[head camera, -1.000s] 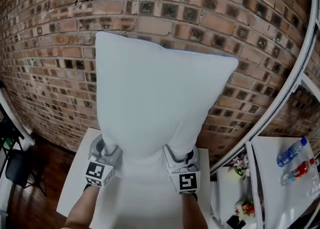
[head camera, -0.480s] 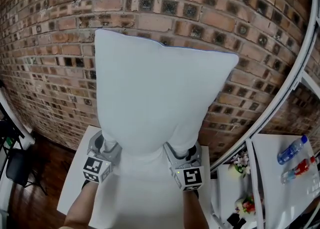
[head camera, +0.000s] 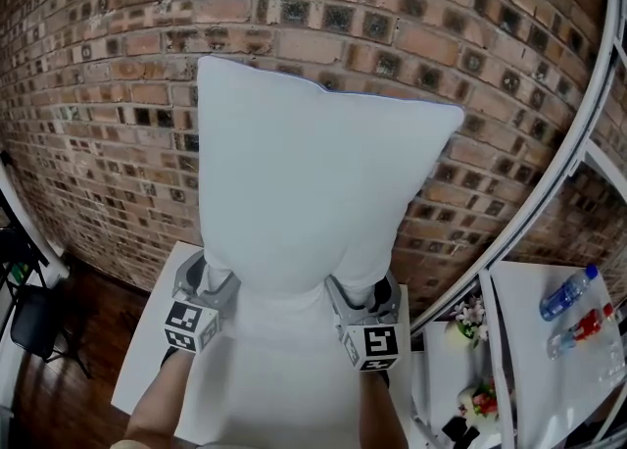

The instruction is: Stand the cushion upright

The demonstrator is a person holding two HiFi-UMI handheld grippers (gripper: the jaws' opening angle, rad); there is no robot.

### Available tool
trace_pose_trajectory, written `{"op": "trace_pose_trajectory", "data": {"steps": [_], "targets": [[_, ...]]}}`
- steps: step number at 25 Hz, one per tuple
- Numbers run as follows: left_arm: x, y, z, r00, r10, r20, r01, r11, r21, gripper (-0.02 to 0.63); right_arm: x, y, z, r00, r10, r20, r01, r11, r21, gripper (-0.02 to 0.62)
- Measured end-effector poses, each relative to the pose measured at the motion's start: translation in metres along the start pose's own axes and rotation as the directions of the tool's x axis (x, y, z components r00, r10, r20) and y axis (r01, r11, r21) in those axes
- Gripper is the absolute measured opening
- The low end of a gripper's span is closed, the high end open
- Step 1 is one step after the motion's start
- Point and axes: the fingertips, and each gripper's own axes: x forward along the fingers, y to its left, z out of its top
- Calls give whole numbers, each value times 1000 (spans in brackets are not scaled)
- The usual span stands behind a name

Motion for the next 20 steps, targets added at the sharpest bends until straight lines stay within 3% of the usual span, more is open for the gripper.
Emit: {"op": "trace_pose_trajectory", "data": {"steps": [10,20], "targets": [[-23,1,9,998,68,-2,-68,997,39,274,-14,0,5,998,-59,-17,59,998,-1,422],[-37,-2,12,997,83,-1,-83,996,17,270,-31,-2,10,995,-95,-19,95,995,-16,408]]}}
